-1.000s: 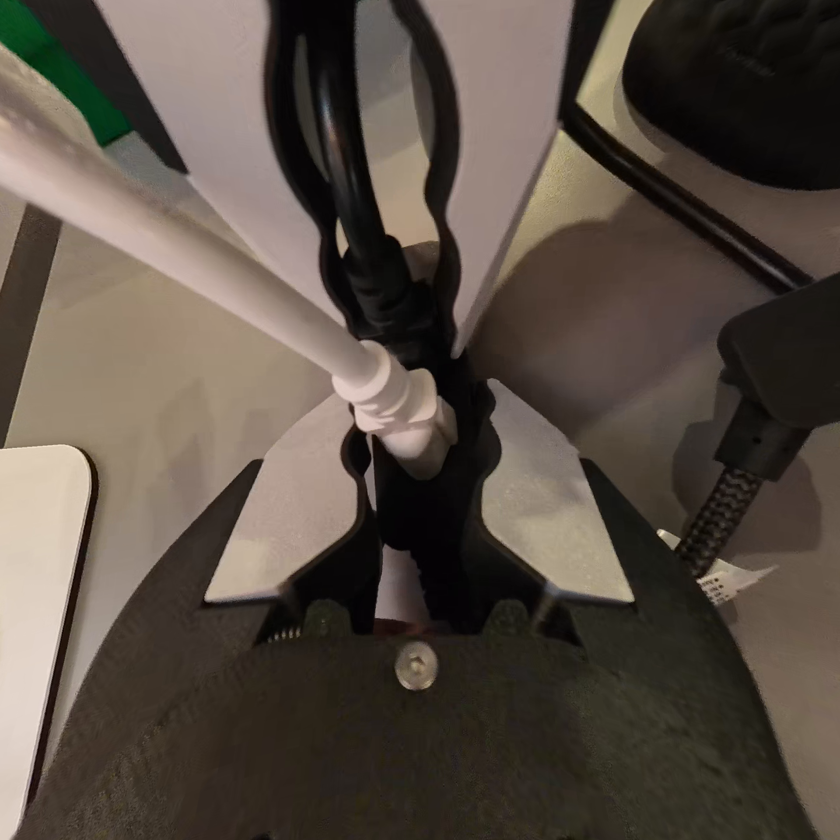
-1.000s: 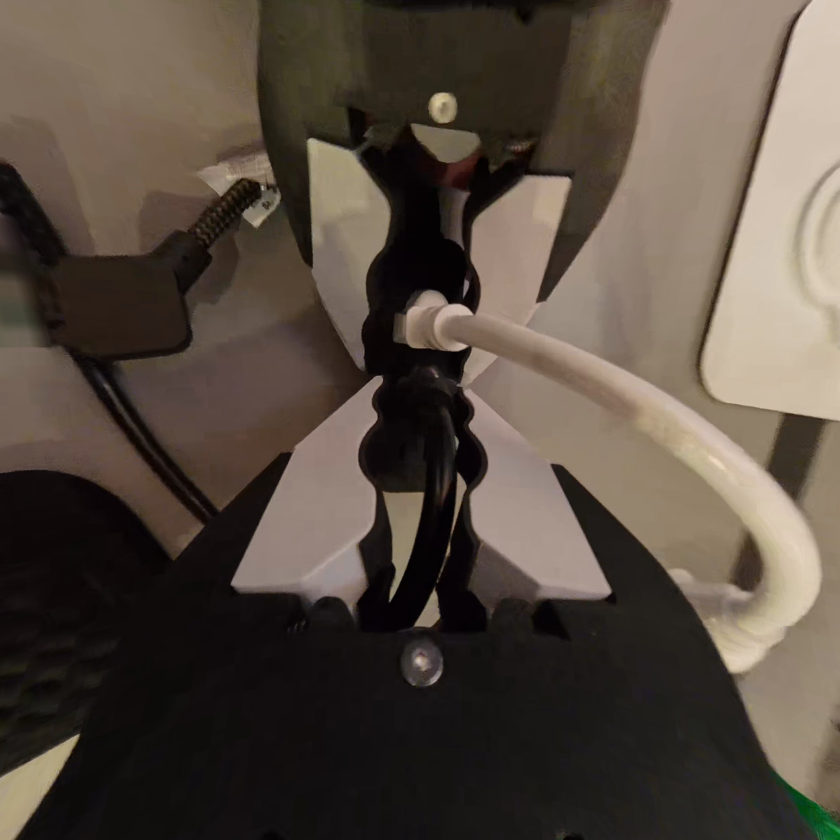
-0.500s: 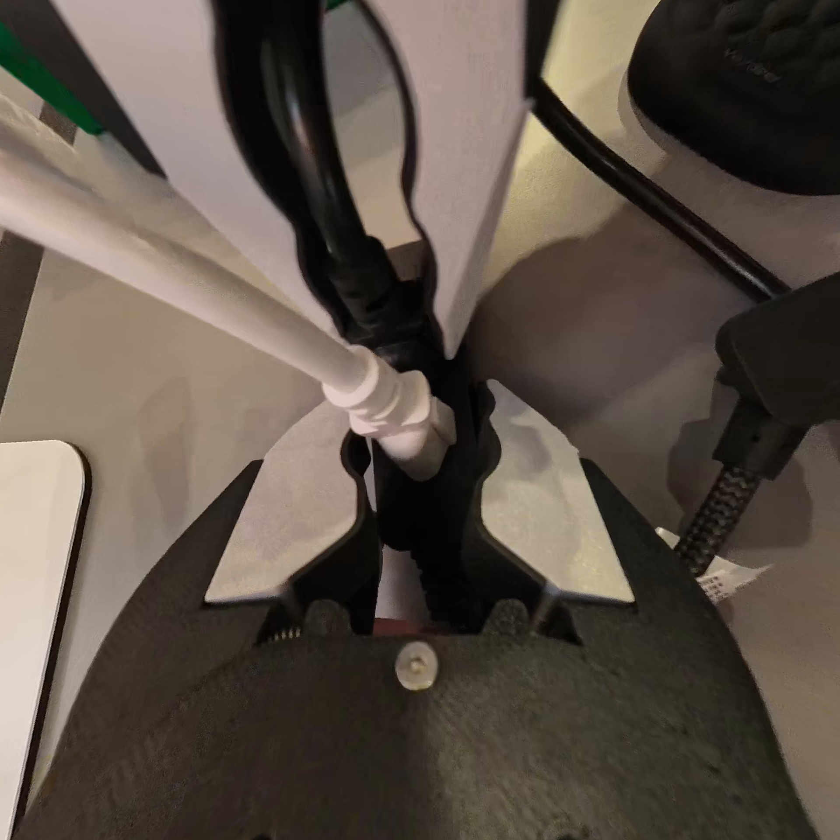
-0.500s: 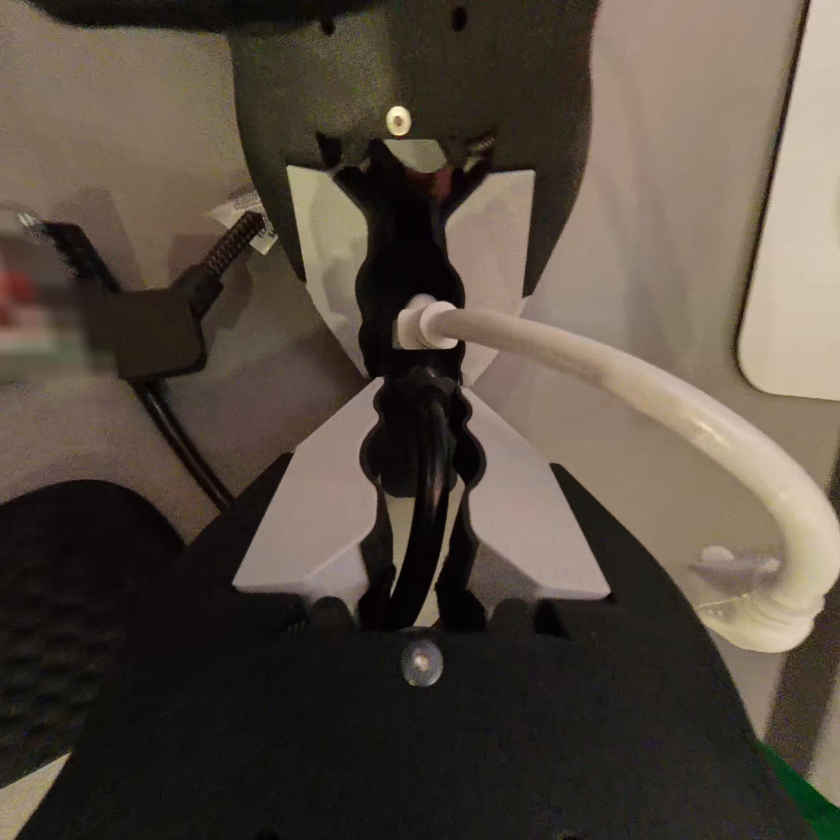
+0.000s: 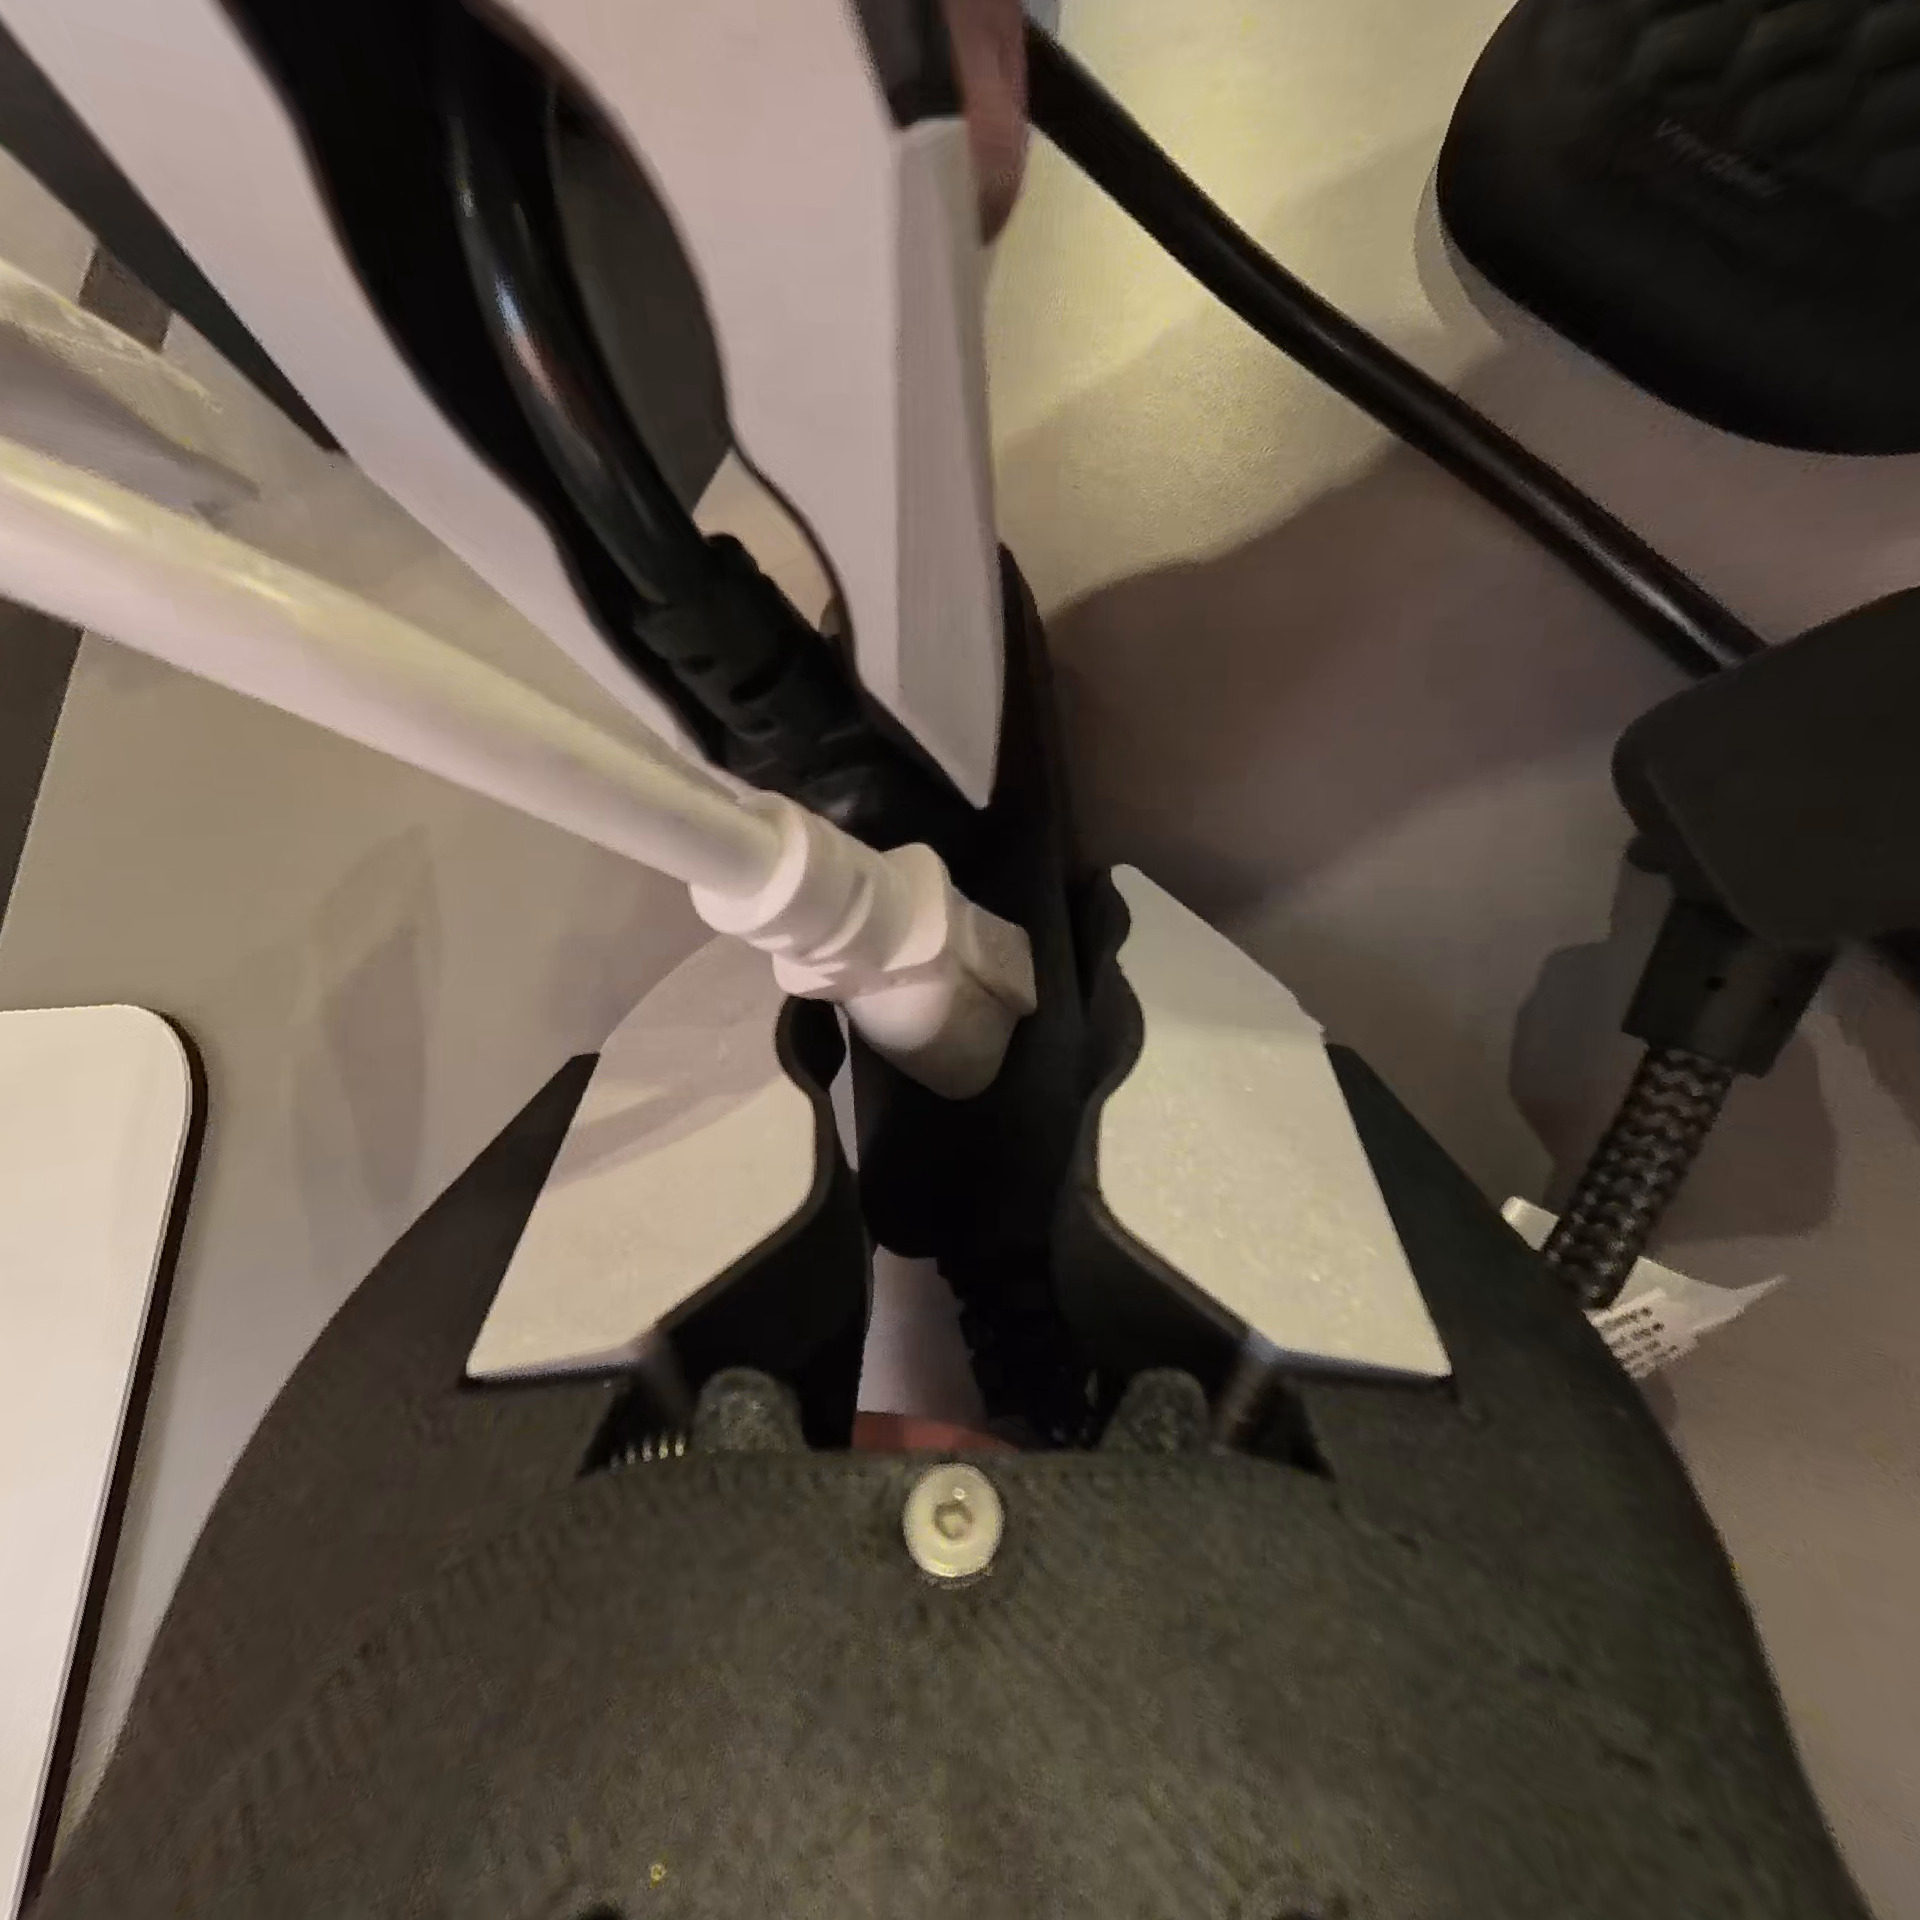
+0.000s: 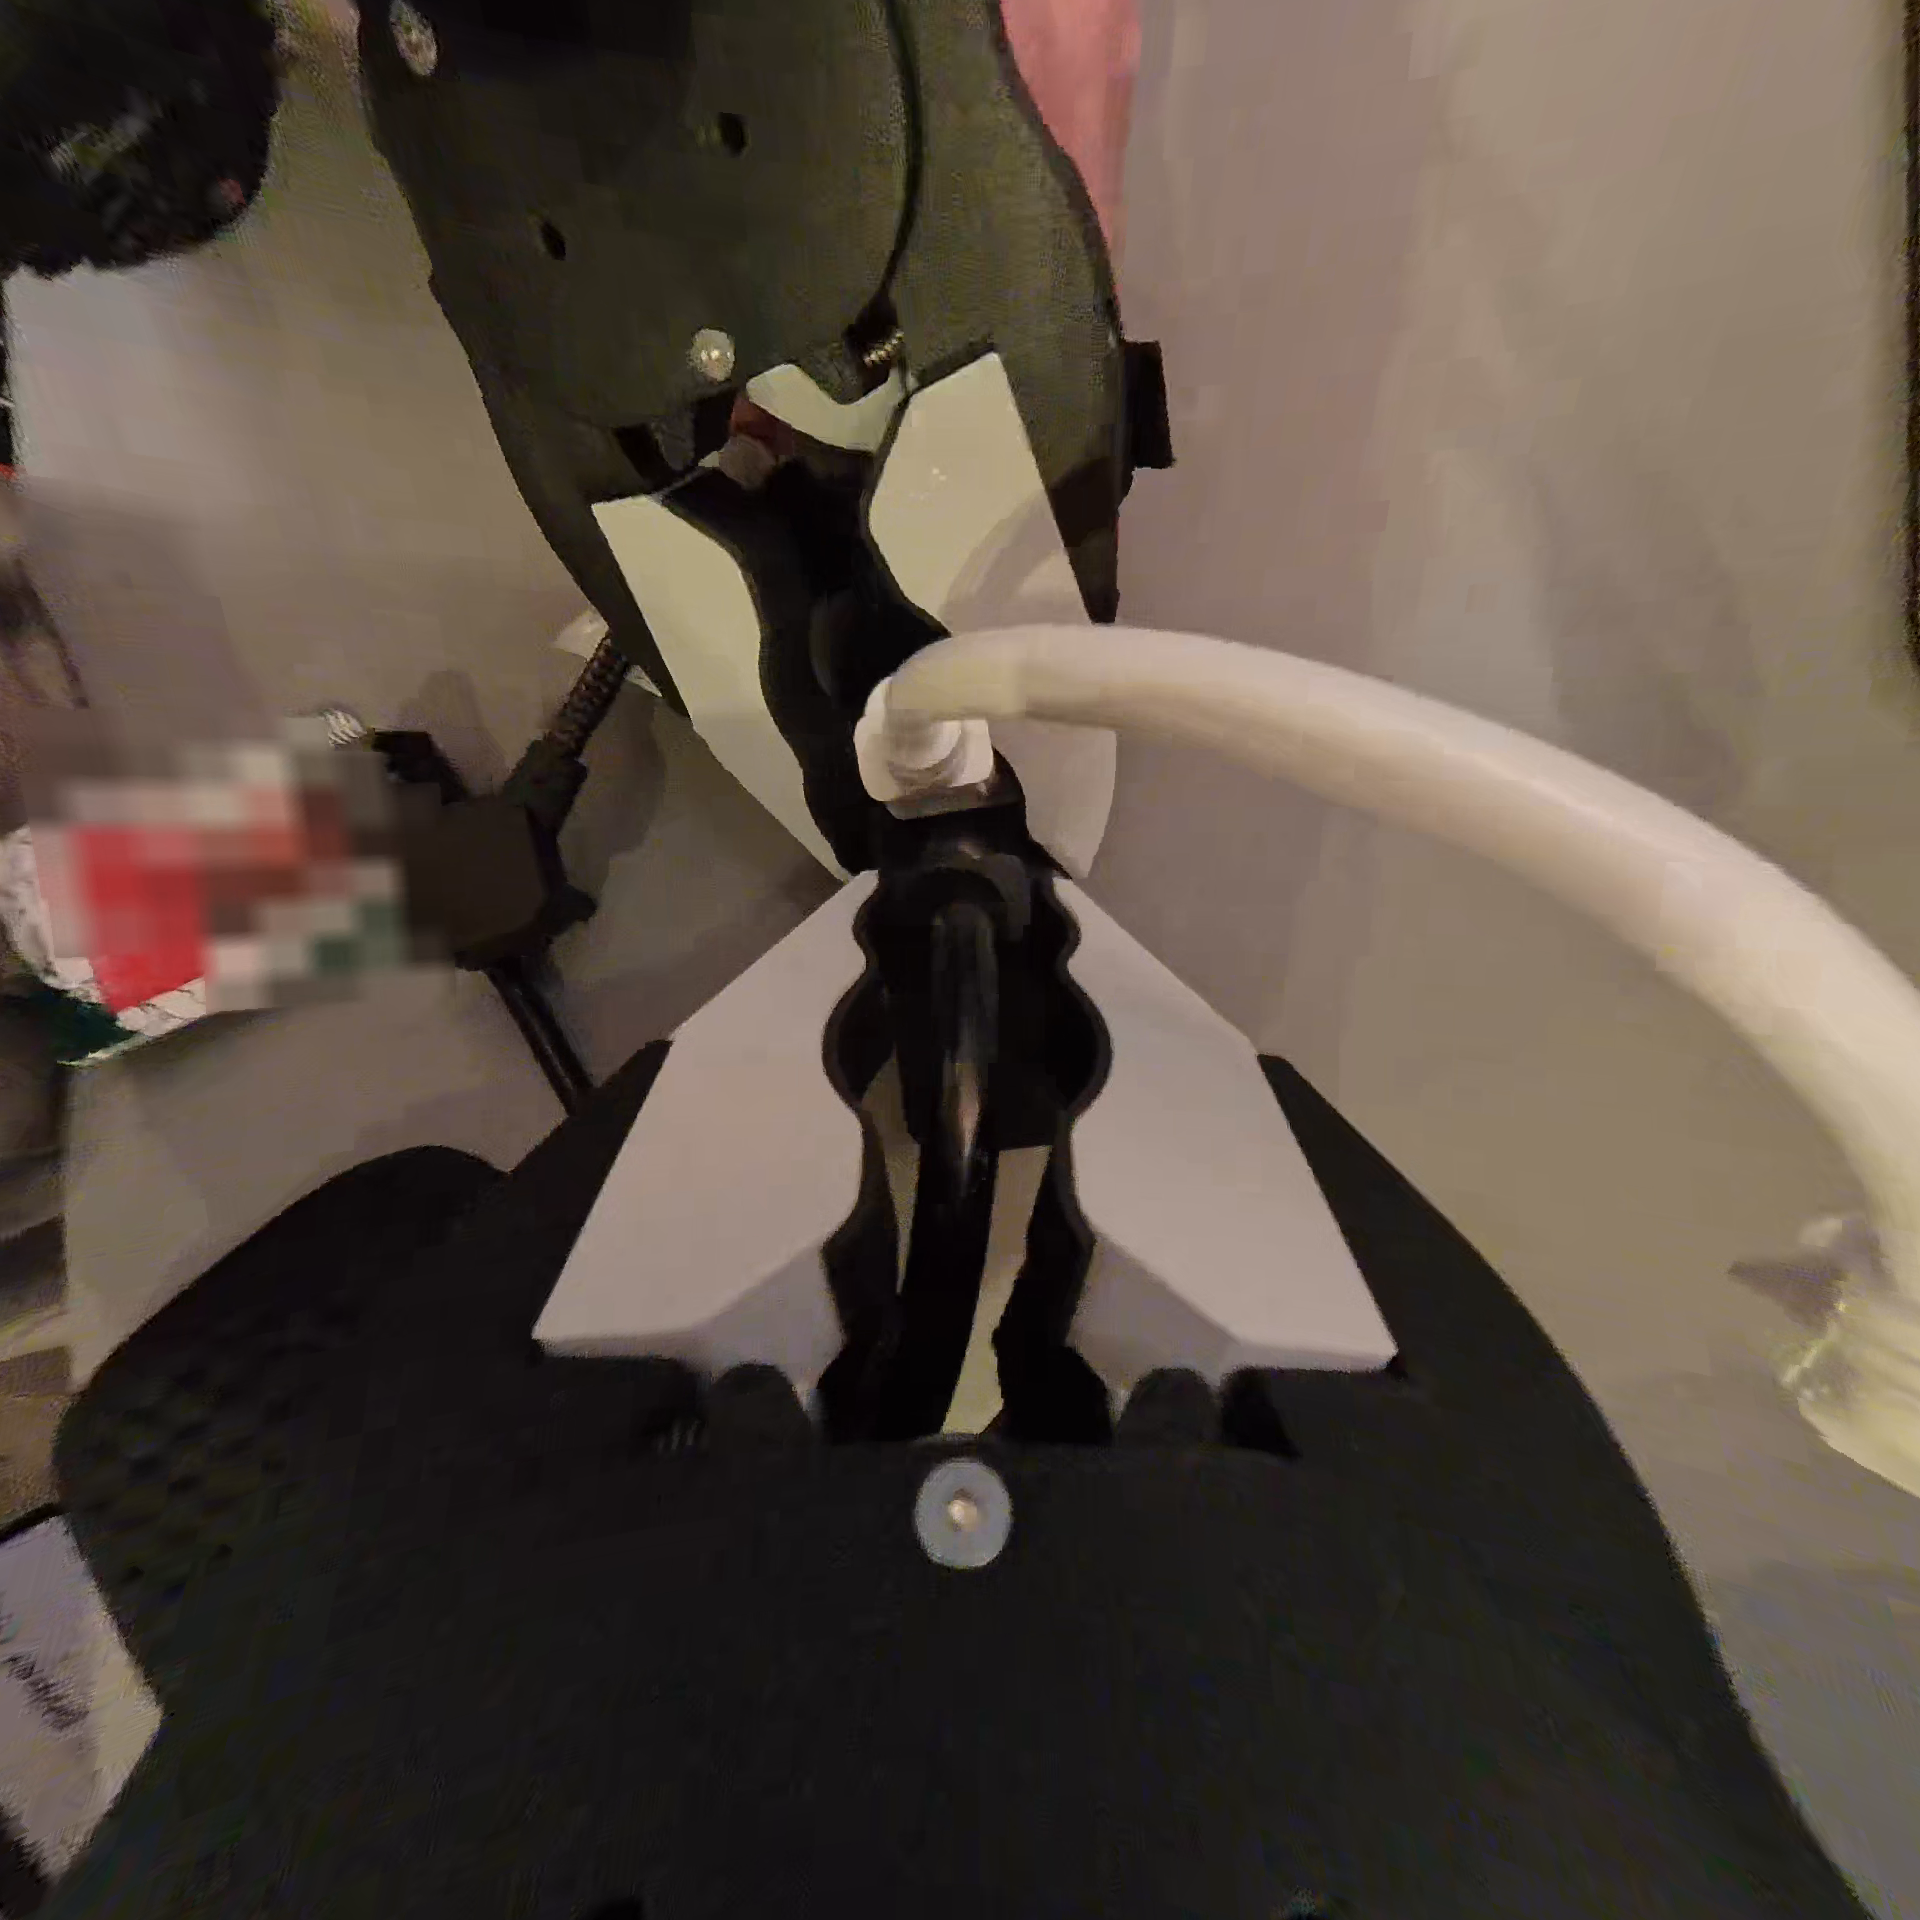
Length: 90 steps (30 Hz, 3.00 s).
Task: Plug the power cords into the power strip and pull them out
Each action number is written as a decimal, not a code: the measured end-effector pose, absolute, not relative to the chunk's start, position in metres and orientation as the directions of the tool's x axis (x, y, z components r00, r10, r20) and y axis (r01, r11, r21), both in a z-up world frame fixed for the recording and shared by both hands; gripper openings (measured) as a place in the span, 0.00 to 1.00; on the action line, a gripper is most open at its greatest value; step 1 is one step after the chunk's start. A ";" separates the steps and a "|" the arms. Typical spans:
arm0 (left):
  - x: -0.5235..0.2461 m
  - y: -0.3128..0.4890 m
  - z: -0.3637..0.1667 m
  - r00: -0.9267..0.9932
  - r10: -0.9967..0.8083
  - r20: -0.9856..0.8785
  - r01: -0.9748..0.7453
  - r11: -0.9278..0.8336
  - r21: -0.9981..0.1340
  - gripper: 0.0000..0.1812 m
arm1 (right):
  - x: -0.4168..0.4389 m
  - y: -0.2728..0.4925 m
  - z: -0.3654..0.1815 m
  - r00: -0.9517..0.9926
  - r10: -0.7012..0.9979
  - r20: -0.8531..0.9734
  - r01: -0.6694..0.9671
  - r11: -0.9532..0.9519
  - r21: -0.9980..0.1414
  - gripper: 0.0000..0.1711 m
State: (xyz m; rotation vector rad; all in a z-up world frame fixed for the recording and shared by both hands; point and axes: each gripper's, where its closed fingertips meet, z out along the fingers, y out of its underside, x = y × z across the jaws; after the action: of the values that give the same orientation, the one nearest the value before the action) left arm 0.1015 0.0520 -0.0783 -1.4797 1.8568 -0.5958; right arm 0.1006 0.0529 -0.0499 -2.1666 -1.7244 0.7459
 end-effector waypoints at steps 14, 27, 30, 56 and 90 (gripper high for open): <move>0.104 0.046 -0.079 -0.157 -0.959 -0.234 -0.648 0.279 -0.709 0.25 | 0.101 0.046 -0.047 0.166 0.981 -0.103 0.848 -0.195 -0.493 0.12; 0.105 0.046 -0.078 -0.157 -0.953 -0.258 -0.640 0.297 -0.709 0.25 | 0.102 0.041 -0.045 -0.033 0.932 0.360 0.917 0.171 -0.360 0.13; 0.105 0.046 -0.079 -0.152 -0.957 -0.246 -0.648 0.285 -0.706 0.25 | 0.101 0.044 -0.046 0.095 0.987 0.127 0.880 -0.024 -0.474 0.12; 0.108 0.046 -0.079 -0.134 -0.963 -0.233 -0.654 0.263 -0.709 0.25 | 0.102 0.042 -0.020 0.091 0.986 0.138 0.872 -0.012 -0.490 0.12; 0.107 0.050 -0.078 -0.107 -0.969 -0.223 -0.658 0.237 -0.715 0.24 | 0.449 0.171 0.194 0.915 0.165 0.367 0.402 -0.311 -0.861 0.13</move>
State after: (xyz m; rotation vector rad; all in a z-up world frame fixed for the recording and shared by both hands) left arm 0.1069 0.0503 -0.0775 -1.4929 1.8426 -0.5918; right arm 0.4486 0.1709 0.1942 -1.8924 -0.4158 -0.2491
